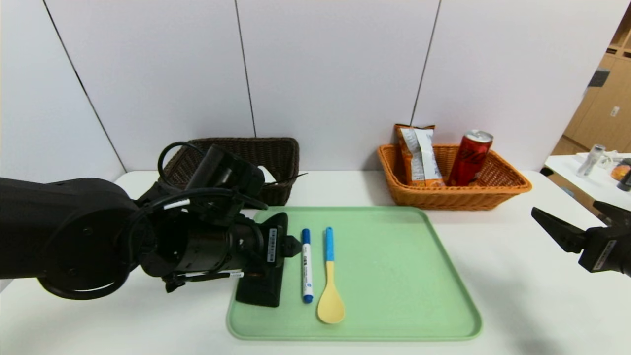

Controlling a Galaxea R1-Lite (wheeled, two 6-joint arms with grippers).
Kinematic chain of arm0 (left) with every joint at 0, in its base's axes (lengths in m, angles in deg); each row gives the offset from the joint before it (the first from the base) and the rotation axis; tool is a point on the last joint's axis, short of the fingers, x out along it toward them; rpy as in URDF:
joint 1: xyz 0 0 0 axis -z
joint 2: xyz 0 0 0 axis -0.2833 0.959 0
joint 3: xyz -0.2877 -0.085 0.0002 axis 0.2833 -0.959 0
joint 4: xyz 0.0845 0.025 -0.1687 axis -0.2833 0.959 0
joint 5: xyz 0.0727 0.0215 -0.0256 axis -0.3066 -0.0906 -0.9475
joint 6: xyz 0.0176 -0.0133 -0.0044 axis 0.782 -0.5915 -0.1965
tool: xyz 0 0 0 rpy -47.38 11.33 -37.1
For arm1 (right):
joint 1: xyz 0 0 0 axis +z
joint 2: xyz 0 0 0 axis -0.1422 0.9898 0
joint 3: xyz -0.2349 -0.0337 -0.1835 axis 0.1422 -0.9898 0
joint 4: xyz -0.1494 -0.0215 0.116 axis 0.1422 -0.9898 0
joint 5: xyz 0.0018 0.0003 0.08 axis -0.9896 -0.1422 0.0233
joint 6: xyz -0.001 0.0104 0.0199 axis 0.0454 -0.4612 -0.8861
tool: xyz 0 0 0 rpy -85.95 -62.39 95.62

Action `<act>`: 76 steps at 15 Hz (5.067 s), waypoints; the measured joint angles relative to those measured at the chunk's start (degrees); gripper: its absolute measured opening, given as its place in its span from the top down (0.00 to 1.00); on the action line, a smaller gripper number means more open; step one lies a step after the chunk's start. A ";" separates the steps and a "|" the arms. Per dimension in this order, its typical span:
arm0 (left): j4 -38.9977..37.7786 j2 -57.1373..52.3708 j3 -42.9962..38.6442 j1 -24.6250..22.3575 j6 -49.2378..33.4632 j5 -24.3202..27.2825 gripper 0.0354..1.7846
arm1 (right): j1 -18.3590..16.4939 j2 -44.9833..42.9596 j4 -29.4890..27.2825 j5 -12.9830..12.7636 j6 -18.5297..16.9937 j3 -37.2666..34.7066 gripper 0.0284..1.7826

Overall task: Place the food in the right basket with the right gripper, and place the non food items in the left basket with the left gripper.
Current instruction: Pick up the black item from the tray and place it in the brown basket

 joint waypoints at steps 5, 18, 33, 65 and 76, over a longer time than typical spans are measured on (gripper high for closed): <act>-2.13 4.02 -0.39 0.01 0.29 -2.93 0.06 | 0.27 0.00 0.00 0.02 0.02 -0.05 0.05; -6.36 7.03 -2.12 1.02 0.57 -5.60 0.57 | 0.49 -0.06 0.06 0.00 -1.02 -0.28 0.05; -11.46 -0.90 -1.88 1.27 6.64 -7.31 0.98 | 0.55 0.35 -0.39 0.22 -1.19 -0.38 0.05; -38.53 11.74 6.91 -30.43 26.87 -0.99 0.98 | 0.51 0.17 0.78 1.95 -2.16 -1.07 0.05; -44.34 10.14 7.13 -29.66 25.55 0.30 0.34 | 0.51 0.35 1.51 2.01 -2.86 -1.51 0.05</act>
